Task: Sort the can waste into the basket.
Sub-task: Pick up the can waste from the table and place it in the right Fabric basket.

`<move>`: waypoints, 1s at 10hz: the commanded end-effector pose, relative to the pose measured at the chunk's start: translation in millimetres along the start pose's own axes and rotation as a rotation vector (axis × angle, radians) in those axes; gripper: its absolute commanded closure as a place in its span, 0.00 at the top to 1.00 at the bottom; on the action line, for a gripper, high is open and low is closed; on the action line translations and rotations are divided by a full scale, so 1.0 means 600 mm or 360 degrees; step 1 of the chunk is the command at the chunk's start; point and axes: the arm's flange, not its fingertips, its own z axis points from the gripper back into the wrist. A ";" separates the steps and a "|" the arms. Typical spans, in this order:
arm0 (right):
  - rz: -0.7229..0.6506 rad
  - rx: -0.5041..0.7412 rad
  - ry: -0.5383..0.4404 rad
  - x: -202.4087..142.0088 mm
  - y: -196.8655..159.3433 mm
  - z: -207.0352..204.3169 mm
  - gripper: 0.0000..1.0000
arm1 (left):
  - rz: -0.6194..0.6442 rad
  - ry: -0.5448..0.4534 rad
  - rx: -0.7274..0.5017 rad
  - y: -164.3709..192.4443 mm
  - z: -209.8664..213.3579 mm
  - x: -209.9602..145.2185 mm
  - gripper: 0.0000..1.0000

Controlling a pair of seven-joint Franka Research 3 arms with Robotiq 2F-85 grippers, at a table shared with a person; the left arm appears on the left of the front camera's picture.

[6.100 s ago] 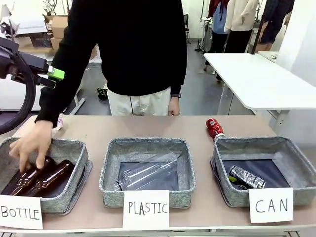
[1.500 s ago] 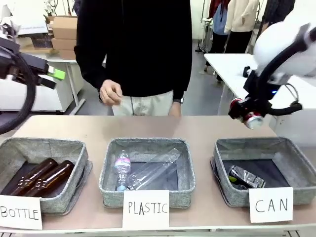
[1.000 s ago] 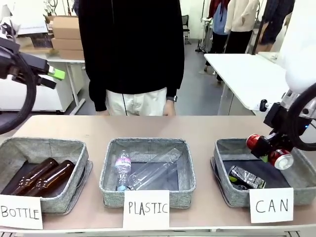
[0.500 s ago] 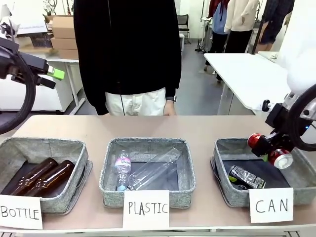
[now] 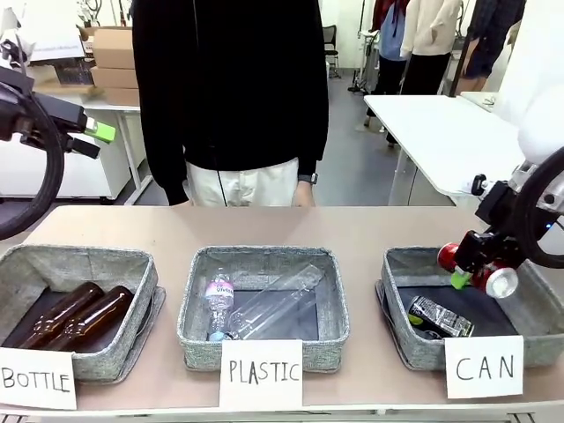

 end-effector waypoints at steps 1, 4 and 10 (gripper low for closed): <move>0.0042 0.0083 -0.0093 0.007 -0.003 -0.003 1.00 | 0.0005 0.0012 0.0000 -0.001 0.004 0.000 1.00; 0.0042 0.0068 -0.0115 0.012 -0.004 -0.007 1.00 | 0.0005 0.0012 0.0000 -0.001 0.004 0.000 1.00; -0.0030 0.1954 -0.1024 -0.036 0.014 0.127 1.00 | 0.0005 0.0012 0.0000 -0.001 0.004 0.000 1.00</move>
